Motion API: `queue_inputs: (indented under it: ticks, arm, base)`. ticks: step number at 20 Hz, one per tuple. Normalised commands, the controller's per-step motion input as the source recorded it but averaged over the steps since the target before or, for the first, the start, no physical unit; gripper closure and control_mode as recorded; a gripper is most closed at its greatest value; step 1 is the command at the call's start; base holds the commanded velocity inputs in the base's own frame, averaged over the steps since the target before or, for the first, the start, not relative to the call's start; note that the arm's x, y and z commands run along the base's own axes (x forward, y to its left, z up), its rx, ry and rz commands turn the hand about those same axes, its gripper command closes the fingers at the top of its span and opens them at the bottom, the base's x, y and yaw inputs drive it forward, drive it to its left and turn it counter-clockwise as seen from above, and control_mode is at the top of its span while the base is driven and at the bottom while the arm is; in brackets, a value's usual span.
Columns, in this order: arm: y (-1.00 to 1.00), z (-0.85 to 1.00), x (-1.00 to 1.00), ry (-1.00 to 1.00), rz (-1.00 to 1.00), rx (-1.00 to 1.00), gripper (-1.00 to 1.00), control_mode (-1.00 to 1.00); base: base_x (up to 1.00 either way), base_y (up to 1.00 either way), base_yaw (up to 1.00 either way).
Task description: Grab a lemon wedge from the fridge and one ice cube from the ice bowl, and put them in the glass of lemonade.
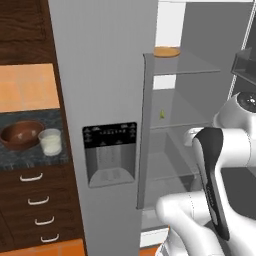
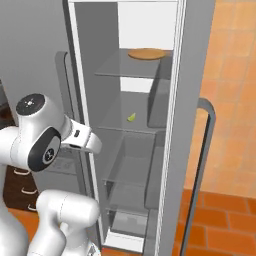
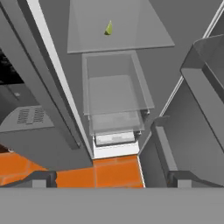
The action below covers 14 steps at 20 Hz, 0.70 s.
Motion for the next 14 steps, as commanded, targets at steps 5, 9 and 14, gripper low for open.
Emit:
queue_inputs:
  ticks: [5,9,14]
  arm:
    - [0.0,0.0,0.0,0.0,0.0,0.0,-1.0,1.0]
    - [0.0,0.0,0.0,0.0,0.0,0.0,-1.0,1.0]
    - [0.0,0.0,0.0,0.0,0.0,0.0,-1.0,1.0]
  base:
    - [0.4,-0.47,0.0]
    - [0.46,-0.41,0.0]
    - [0.56,0.0,0.0]
